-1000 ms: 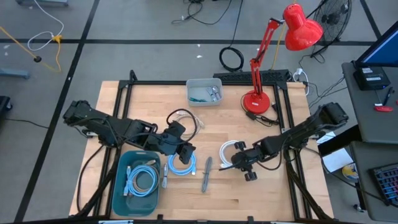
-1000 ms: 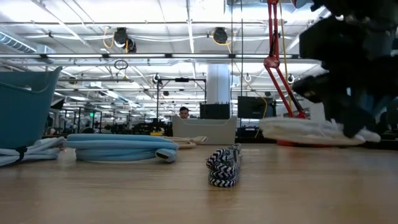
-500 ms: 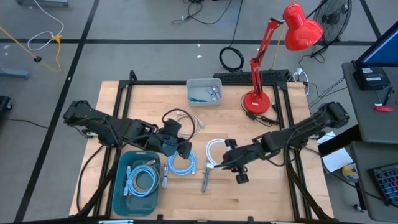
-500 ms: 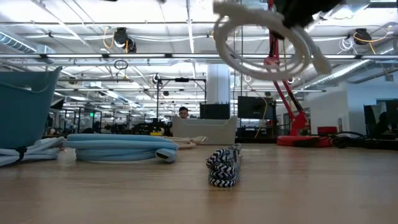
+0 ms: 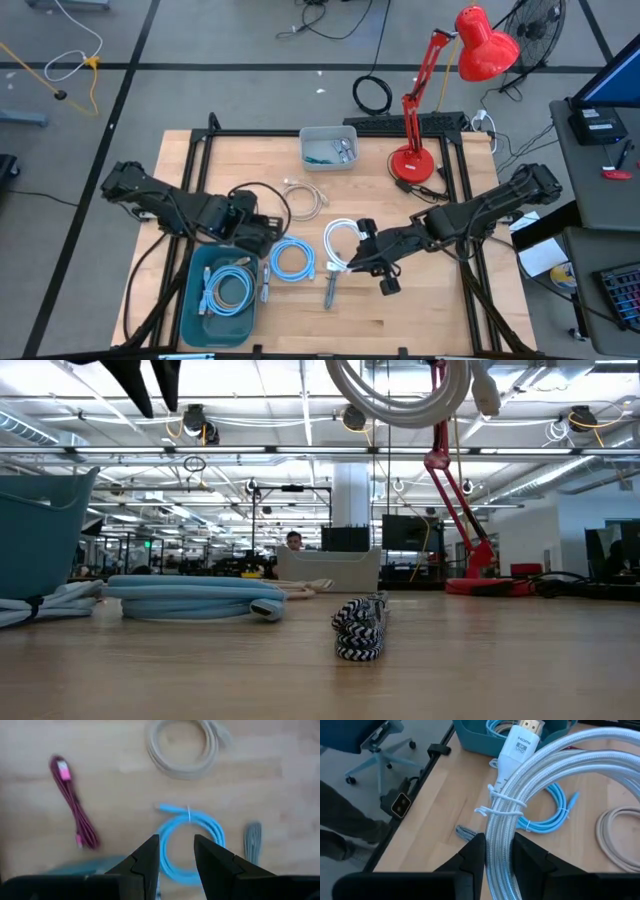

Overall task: Pick & Place USB Port
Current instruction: Put the white HDMI cable into the blue bin

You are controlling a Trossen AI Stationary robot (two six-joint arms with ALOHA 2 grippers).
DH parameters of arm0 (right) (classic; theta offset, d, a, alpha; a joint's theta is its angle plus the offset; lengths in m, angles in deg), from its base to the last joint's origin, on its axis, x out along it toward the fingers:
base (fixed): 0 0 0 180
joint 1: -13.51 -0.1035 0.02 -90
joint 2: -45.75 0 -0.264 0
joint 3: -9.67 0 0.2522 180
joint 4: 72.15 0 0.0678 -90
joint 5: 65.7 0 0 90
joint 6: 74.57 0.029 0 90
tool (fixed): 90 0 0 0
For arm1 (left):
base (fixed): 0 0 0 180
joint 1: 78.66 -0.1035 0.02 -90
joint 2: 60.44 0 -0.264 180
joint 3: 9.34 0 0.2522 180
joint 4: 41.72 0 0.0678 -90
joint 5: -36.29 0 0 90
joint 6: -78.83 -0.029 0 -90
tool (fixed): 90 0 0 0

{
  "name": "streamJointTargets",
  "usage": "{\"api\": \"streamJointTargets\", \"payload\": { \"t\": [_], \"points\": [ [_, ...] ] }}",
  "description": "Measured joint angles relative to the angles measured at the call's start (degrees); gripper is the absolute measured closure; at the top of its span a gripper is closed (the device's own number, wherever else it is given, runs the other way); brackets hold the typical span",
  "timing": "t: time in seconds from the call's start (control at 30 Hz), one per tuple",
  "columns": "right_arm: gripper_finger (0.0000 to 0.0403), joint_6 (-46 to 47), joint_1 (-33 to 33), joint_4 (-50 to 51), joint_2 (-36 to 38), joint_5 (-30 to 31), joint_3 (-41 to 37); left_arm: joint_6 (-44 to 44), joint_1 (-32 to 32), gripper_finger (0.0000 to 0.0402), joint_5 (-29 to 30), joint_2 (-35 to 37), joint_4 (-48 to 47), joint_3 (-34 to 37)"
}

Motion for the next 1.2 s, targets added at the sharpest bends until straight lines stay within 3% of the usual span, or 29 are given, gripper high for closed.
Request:
{"api": "streamJointTargets", "payload": {
  "t": [0.17,0.33,0.43,0.5,0.6,0.7,1.2],
  "points": [
    [0.0322,-3.17,-0.42,4.43,0.00,-1.54,0.80,-8.41,-2.69,0.0277,-10.53,1.15,11.91,5.31],
    [0.0322,-5.85,-2.74,9.53,0.00,-1.52,0.89,-14.40,-7.61,0.0277,-27.00,3.25,32.94,18.92],
    [0.0322,-6.44,-4.68,12.15,0.00,-1.51,0.89,-13.11,-10.18,0.0277,-33.21,3.32,50.96,27.75],
    [0.0323,-6.52,-6.09,13.55,0.00,-1.48,0.89,-9.85,-11.56,0.0277,-34.43,3.38,67.09,33.40],
    [0.0328,-6.91,-8.37,14.96,0.00,-1.44,0.89,-4.39,-13.25,0.0277,-30.27,2.25,95.00,40.63],
    [0.0331,-7.95,-10.38,16.14,0.00,-1.42,0.89,-2.73,-15.86,0.0277,-28.41,0.81,108.69,43.97],
    [0.0326,-11.91,-11.85,17.15,0.02,5.77,1.43,-9.19,-20.74,0.0277,-36.42,0.70,108.96,36.36]
  ]
}}
